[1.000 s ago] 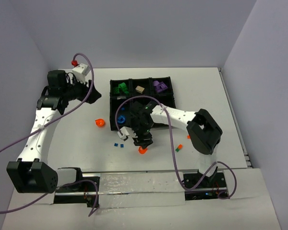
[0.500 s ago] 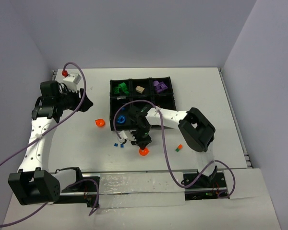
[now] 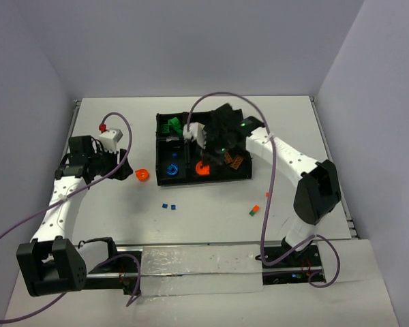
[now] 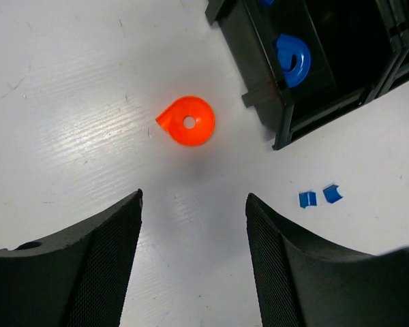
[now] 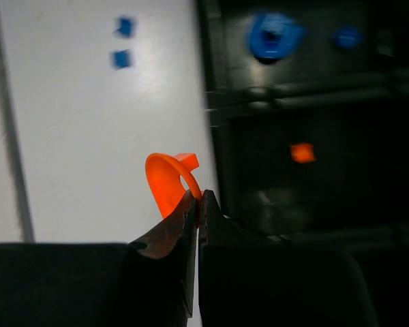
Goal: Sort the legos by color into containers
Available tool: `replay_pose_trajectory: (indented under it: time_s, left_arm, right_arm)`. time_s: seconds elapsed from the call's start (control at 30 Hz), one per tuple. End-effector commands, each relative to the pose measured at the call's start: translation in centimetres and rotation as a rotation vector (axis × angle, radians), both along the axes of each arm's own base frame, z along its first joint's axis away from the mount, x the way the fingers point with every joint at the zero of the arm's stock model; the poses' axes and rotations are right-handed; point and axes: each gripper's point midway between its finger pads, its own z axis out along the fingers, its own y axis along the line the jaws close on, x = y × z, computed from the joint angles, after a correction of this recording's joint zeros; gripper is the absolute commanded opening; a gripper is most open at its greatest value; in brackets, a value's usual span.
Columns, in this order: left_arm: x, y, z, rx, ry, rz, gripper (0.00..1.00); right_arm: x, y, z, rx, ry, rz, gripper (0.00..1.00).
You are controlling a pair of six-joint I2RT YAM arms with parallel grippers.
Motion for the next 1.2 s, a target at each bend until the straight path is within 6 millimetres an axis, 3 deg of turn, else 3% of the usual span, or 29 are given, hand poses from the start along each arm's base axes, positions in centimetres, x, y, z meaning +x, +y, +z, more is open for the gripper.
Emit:
replay_pose_trajectory:
  time_s: [0.0, 0.17, 0.3, 0.53, 0.67, 0.73, 0.87, 1.03, 1.1, 1.17]
  left_arm:
    - [0.6, 0.3, -0.7, 0.039, -0.037, -0.051, 0.69]
    - [1.4, 0.6, -2.2, 0.039, 0.003, -0.032, 0.69]
    - [1.8, 0.8, -2.7, 0.033, 0.038, -0.005, 0.69]
    - [1.6, -0.5, -4.1, -0.054, 0.181, -0.050, 0.65]
    - [1.6, -1.4, -4.9, -0.118, 0.260, -0.065, 0.62]
    - [1.9, -1.5, -5.2, -0.133, 0.287, -0.047, 0.61]
    - [1.9, -1.7, -6.2, -0.175, 0.341, -0.023, 0.59]
    - [2.2, -2.2, -7.1, -0.220, 0.389, 0.005, 0.56]
    - [2.5, -2.2, -7.5, -0.231, 0.405, 0.021, 0.54]
    - [2.6, -2.2, -8.2, -0.237, 0.428, 0.036, 0.53]
  right_arm:
    - [5.9, -1.6, 2.9, 0.076, -0.041, -0.313, 0.00]
    - [10.0, -1.7, 3.1, 0.095, -0.066, -0.504, 0.00]
    - [11.7, -0.7, 2.9, 0.087, -0.096, -0.568, 0.00]
    - [12.6, 0.7, 0.1, 0.000, -0.133, -0.590, 0.13]
    - [12.7, 0.6, -1.3, -0.048, -0.150, -0.597, 0.27]
    - [12.8, 0.6, -1.8, -0.069, -0.162, -0.599, 0.44]
    - [12.8, 0.6, -2.5, -0.093, -0.165, -0.600, 0.52]
    - [12.4, 0.8, -1.2, -0.064, -0.165, -0.594, 0.57]
    - [11.9, 1.0, 1.2, -0.007, -0.183, -0.581, 0.58]
    - [11.3, 0.8, 2.2, 0.028, -0.196, -0.569, 0.63]
